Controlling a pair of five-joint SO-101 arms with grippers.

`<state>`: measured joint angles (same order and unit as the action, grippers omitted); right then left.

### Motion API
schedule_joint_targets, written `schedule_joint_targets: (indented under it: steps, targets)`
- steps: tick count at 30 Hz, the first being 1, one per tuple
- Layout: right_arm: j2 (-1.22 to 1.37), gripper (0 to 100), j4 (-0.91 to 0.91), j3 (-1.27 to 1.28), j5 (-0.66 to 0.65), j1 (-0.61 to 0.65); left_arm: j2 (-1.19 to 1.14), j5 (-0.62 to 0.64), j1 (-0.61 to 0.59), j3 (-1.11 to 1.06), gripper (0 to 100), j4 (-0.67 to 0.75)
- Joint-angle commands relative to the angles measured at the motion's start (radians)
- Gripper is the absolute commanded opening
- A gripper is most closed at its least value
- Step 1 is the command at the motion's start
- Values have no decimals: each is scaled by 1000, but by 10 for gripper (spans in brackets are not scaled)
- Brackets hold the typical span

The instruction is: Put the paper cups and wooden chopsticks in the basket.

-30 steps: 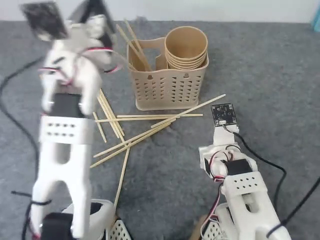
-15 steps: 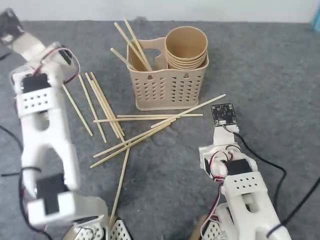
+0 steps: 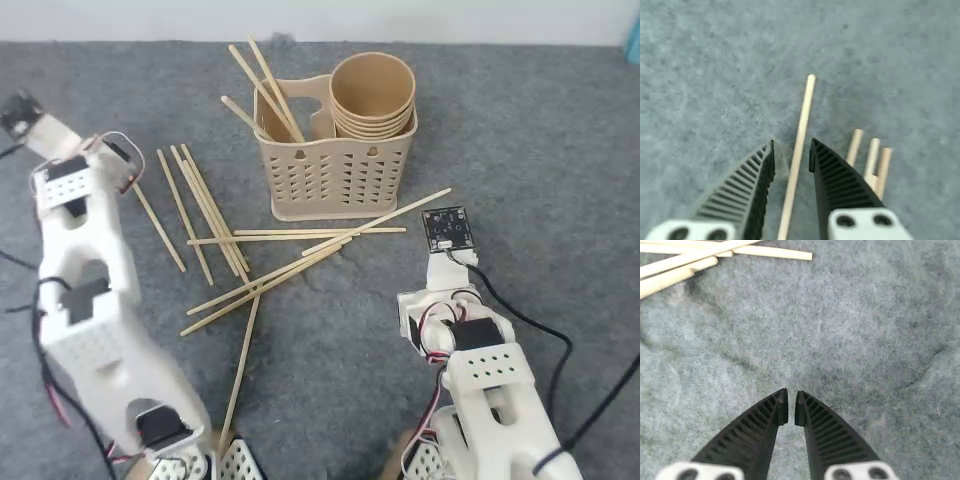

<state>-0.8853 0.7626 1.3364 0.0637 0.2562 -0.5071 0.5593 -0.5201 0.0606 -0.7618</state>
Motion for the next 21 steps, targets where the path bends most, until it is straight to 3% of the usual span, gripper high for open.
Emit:
schedule_joint_targets:
  steps: [1,9,14,18,21]
  targets:
    - [-21,44,-18,-5,-23,-2,-135,2,-5,213,115,-92]
    - [-21,44,-18,-5,-23,-2,-468,-11,2,605,115,-152]
    - [-21,44,-21,-5,-23,-2,-672,-66,3,837,112,-265]
    - [-21,44,-22,-5,-51,-2,-809,-69,-2,1033,2,-358]
    - [-21,44,-41,11,-57,-1,-873,-69,-3,1213,13,-480]
